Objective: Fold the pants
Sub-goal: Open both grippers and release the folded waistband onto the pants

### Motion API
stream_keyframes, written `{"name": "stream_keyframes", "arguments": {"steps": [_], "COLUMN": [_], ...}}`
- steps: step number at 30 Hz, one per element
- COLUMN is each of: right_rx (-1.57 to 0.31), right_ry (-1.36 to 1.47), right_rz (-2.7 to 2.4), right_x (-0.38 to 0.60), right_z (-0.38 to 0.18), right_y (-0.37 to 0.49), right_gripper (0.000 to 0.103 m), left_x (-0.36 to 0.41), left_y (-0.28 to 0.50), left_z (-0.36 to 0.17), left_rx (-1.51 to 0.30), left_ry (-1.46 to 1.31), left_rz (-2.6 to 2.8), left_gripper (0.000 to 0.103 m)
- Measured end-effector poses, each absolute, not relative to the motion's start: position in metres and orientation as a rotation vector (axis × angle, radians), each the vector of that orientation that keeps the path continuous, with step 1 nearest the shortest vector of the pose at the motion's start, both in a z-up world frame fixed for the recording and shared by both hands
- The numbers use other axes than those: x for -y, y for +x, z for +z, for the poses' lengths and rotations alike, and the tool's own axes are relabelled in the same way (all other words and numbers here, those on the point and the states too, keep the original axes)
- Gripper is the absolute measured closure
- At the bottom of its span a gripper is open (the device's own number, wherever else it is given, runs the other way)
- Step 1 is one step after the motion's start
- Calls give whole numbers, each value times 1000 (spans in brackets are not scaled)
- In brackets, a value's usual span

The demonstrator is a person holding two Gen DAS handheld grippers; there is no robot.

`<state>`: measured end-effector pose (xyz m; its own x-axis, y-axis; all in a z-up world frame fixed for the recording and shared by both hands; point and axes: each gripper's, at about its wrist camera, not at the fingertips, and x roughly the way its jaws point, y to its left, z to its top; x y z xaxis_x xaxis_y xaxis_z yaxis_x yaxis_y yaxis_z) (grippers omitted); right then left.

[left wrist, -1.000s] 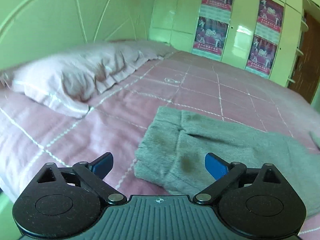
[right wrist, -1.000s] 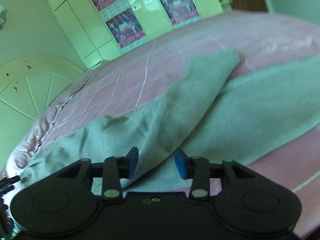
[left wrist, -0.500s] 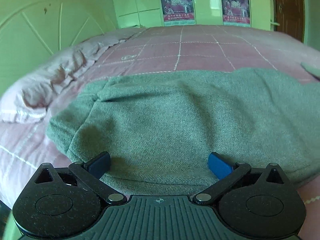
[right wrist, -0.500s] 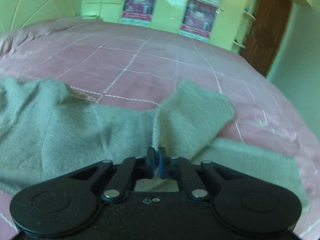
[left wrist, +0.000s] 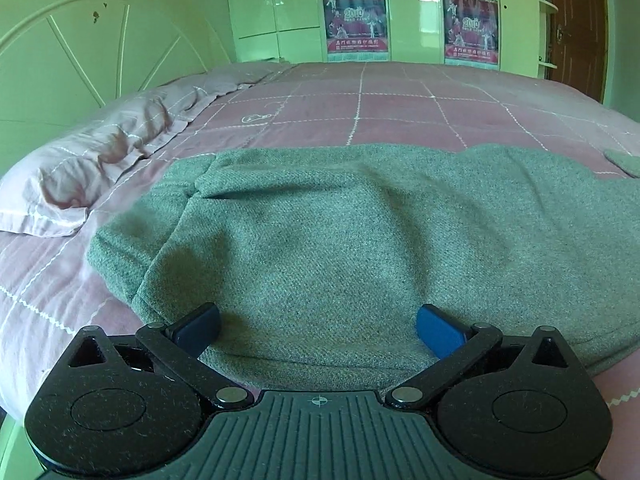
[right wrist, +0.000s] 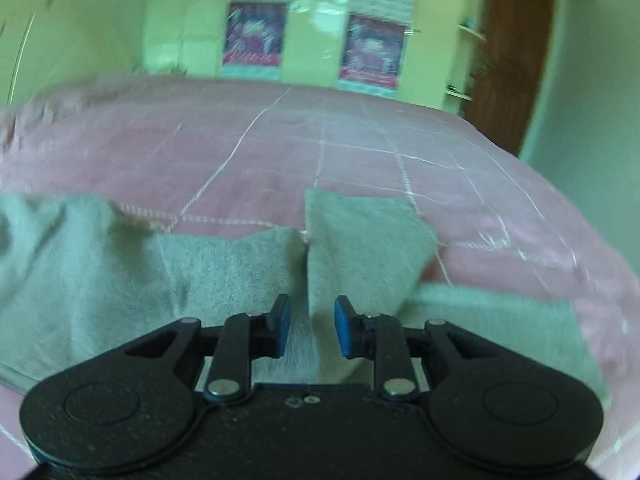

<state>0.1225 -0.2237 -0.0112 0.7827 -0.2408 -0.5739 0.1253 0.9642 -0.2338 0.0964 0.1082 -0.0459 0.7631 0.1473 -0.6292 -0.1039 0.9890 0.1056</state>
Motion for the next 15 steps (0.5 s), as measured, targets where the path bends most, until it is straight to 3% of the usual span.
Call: {"name": "stream_keyframes", "arguments": {"steps": [2,5,9,14,15], "right_rx": [-705,-686,-669,-674,-648], "right_ry": [-333,-323,128,261,256], "right_rz": [-247,-321,-373,-391,-381], "right_x": [218,236,298,328,327], "right_z": [-23,-18,-7,-30,-25], "right_y": [144,139,81,33,32], "right_gripper": [88,103,103,103,88], "left_x": [-110,-113,-112,-112,-112], "left_y": [97,99,97,97,96], "left_z": [-46,-47,-48,-49,-50], "left_rx": [-689,-688,-673,-665,-665], "left_ry": [64,62,61,59,59], "left_rz": [137,136,140,141,141], "left_gripper": [0,0,0,0,0]}}
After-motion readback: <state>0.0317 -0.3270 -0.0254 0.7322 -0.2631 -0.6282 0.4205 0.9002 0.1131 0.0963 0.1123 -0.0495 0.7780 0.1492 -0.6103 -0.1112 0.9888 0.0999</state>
